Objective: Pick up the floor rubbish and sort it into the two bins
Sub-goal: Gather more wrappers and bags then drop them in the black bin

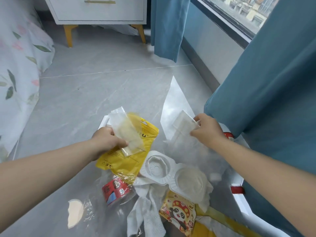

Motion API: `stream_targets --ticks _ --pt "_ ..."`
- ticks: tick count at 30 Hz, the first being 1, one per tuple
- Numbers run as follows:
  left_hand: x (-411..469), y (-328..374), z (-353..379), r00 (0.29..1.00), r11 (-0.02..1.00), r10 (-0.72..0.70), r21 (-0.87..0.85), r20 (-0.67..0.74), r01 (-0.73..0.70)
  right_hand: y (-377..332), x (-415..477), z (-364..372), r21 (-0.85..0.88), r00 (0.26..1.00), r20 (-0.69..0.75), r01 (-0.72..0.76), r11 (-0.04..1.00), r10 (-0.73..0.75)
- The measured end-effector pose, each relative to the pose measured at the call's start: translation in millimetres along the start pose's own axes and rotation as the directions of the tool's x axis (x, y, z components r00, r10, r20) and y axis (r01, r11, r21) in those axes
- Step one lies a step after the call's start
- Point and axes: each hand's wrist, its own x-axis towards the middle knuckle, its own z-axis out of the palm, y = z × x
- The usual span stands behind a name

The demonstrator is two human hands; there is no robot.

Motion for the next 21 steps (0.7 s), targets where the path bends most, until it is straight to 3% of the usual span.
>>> stream_targets --ticks 7,14,17,21 --pt "-8.3 -0.1 2.9 0.999 0.997 0.026 -0.076 0.024 -0.024 -20.1 -16.0 -28.2 0.158 0.981 -0.151 0.144 0.977 -0.12" --pt "-6.6 -8.3 -8.0 1.0 0.99 -0.018 -0.142 0.014 0.019 -23.1 -26.0 -51.9 0.282 0.987 -0.133 0.119 0.952 -0.084" --pt "-4.5 -13.1 -14.9 0.999 0.988 -0.043 -0.149 0.008 0.043 -23.7 -30.0 -54.5 0.404 0.996 0.083 0.0 0.915 -0.036" --pt "-4.0 -14.3 -20.0 0.998 0.986 -0.055 -0.161 -0.021 0.051 -23.0 -44.7 -29.4 0.312 0.931 0.364 -0.087 0.946 -0.035"
